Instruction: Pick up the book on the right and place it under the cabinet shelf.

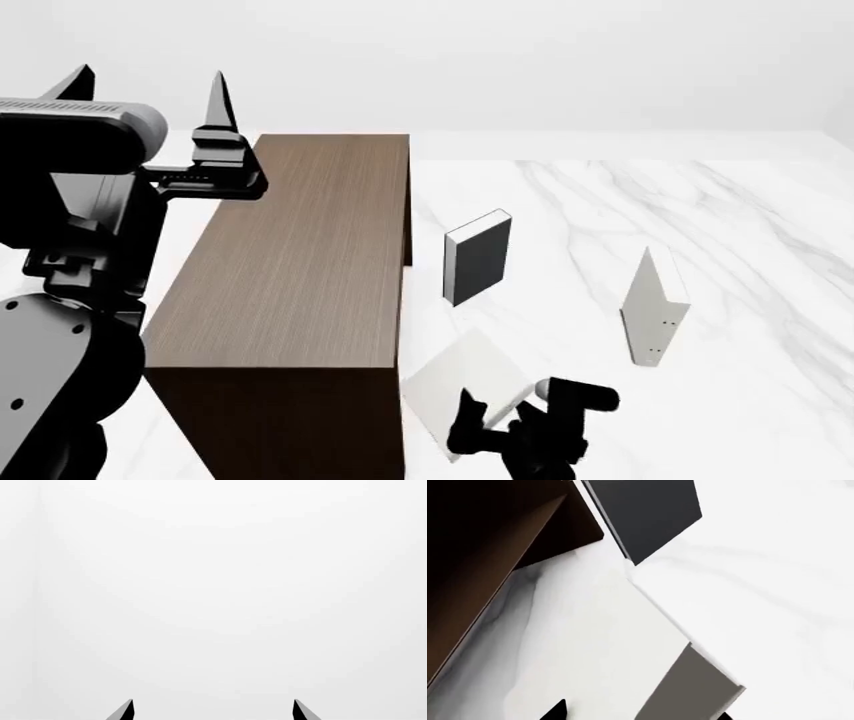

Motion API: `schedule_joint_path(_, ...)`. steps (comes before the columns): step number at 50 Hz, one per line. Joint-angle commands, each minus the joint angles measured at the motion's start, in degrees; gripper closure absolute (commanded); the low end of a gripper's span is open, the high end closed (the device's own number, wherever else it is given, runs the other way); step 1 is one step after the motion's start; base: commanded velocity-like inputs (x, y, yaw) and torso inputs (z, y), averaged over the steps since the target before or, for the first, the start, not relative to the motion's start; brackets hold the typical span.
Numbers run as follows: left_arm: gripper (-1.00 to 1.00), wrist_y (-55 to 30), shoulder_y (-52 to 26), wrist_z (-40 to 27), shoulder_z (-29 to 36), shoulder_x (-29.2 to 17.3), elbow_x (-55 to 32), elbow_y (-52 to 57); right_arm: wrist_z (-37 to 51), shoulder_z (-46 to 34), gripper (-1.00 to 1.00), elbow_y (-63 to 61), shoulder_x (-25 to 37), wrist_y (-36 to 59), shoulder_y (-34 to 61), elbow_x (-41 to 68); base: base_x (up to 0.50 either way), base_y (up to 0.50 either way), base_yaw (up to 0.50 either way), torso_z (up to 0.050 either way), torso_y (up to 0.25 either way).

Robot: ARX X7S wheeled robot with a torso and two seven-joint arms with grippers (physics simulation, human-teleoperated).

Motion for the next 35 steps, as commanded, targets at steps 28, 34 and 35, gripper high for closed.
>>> schedule_joint_path(28, -1.0, 1.0, 1.3, -0.5, -0.8, -0.6, -0.8, 0.3, 10.9, -7.9, -1.0, -22.5, 10.2, 9.0, -3.1, -8.9, 0.0, 0.0, 0.0, 0.0, 0.0)
schedule_joint_path(34, -1.0, 1.2, 1.3, -0.6, -0.6, -0.6, -0.7, 0.2, 11.6, -8.0, -1.0, -25.5, 11.3, 10.9, -2.7, -8.6, 0.0, 0.0, 0.0, 0.0, 0.0)
schedule_joint_path(35, -1.0, 1.2, 1.4, -0.6, -0.5, -0.6, -0.7, 0.2, 11.7, -8.1, -1.0, -25.8, 11.5, 11.1, -2.6, -8.6, 0.0, 0.0, 0.0, 0.0, 0.0)
